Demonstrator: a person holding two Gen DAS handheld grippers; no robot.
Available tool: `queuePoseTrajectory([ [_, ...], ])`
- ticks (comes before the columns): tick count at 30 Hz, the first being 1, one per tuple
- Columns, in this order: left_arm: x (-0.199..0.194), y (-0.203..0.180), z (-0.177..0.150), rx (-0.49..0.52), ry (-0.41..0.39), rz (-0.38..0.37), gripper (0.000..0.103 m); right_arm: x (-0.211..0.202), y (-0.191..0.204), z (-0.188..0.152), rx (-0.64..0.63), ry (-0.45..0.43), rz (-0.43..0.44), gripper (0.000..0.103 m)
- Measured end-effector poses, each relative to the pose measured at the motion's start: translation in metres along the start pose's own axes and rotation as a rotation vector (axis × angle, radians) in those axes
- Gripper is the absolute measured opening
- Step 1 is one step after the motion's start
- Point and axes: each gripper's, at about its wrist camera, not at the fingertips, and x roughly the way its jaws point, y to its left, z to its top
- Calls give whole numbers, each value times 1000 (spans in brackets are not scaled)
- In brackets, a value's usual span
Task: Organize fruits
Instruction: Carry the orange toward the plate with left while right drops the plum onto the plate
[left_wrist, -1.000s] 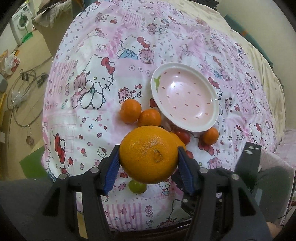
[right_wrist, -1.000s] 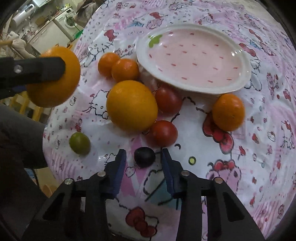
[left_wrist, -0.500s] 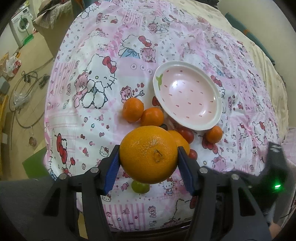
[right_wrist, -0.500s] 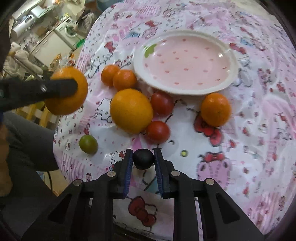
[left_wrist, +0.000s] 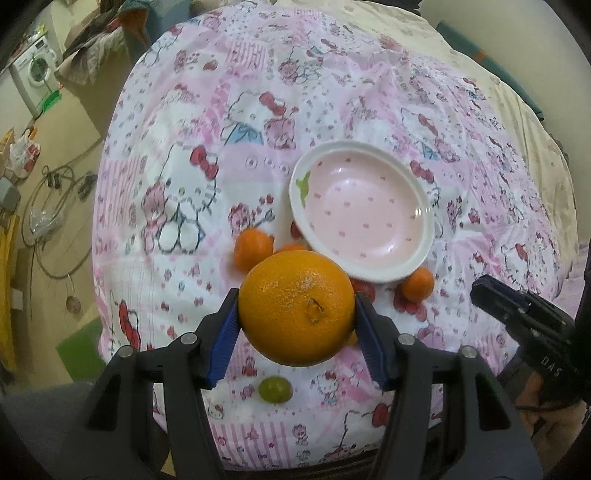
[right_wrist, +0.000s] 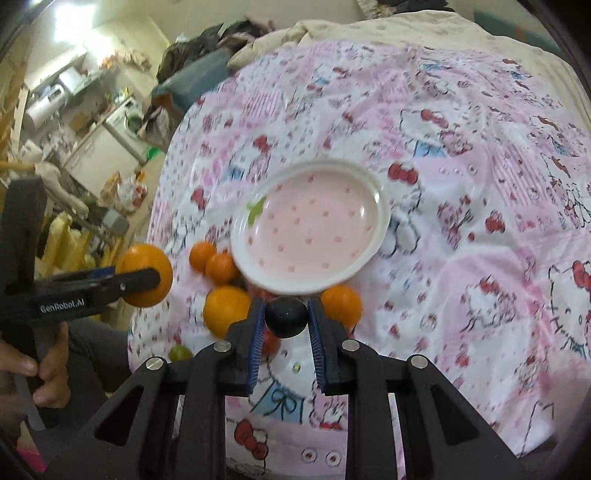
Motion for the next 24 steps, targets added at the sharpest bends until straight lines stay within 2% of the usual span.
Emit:
queuePoseTrajectory([
  [10,5,-21,53,74,-42,17,55,-1,-22,51,-17,-77,-8,25],
  [15,20,-29,74,99,-39,29,55,16,-32,73,-23,-73,-16,25],
  [24,57,-21,94,54,-1,19,55,58,-40,103,-54,-32,-1,25],
])
